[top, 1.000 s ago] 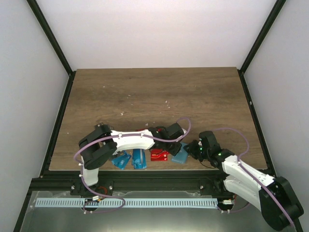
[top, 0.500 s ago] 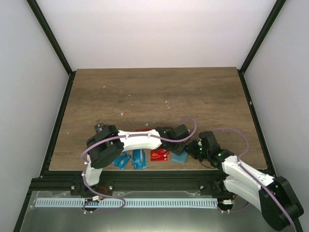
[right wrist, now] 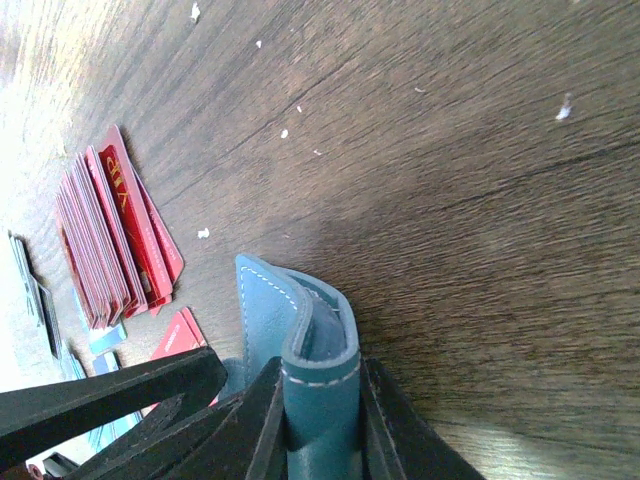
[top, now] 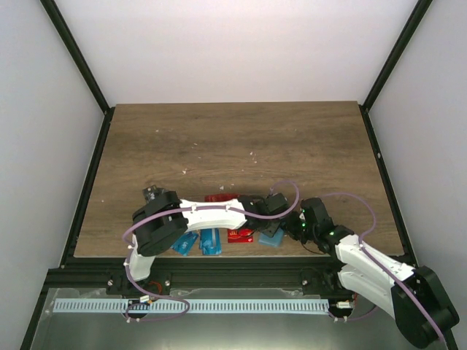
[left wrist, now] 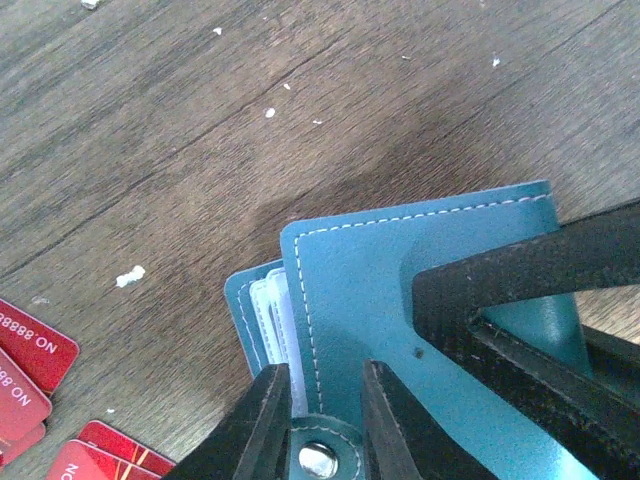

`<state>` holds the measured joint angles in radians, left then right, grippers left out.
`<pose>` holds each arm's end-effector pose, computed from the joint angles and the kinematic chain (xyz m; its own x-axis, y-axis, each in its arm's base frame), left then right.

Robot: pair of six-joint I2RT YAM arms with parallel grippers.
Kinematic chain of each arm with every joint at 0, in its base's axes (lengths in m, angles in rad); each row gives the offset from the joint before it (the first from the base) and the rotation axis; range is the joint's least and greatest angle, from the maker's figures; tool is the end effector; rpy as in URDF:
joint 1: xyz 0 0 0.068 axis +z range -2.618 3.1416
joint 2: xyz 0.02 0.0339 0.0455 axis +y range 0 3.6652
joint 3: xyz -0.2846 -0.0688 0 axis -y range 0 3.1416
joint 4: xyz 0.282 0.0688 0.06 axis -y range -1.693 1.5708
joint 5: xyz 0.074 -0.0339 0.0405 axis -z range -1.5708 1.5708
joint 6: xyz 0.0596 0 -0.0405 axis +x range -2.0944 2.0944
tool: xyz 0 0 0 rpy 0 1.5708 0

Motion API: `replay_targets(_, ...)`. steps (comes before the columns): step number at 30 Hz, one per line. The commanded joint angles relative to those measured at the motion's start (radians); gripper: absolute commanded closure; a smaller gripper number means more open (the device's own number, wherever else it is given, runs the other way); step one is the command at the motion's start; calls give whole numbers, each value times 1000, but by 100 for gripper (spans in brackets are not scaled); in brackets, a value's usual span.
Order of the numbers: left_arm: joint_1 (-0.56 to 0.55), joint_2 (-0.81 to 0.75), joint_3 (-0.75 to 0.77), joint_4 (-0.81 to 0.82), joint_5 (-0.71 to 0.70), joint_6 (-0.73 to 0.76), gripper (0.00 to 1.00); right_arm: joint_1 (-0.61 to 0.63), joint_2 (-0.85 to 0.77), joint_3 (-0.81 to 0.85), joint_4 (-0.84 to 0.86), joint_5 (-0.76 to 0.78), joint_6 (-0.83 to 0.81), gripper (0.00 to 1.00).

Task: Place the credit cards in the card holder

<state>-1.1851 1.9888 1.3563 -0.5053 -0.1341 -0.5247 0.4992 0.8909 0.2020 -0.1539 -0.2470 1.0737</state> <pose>0.1783 -0.4179 0.1345 -0.7450 0.5151 -0.4239 0.6054 0.7890 -0.1052 0.1551 0.1012 0.1035 -0.8461 0.5094 -0.1569 0.2866 0.6830 0.6719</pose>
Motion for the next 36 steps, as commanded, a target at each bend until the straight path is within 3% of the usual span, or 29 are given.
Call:
replay_targets(1, -14, 16, 11, -63, -21, -9, 80, 9, 9, -33, -101, 59, -19, 96)
replay_targets(12, -28, -16, 17, -85, -60, -18, 87, 10, 5, -35, -101, 61, -16, 96)
replay_targets(17, -28, -18, 17, -91, -78, -23, 96, 10, 3, -35, -104, 60, -16, 96)
replay_targets(36, -11, -111, -52, 52, -15, -59, 96, 10, 5, -9, -109, 50, -9, 99)
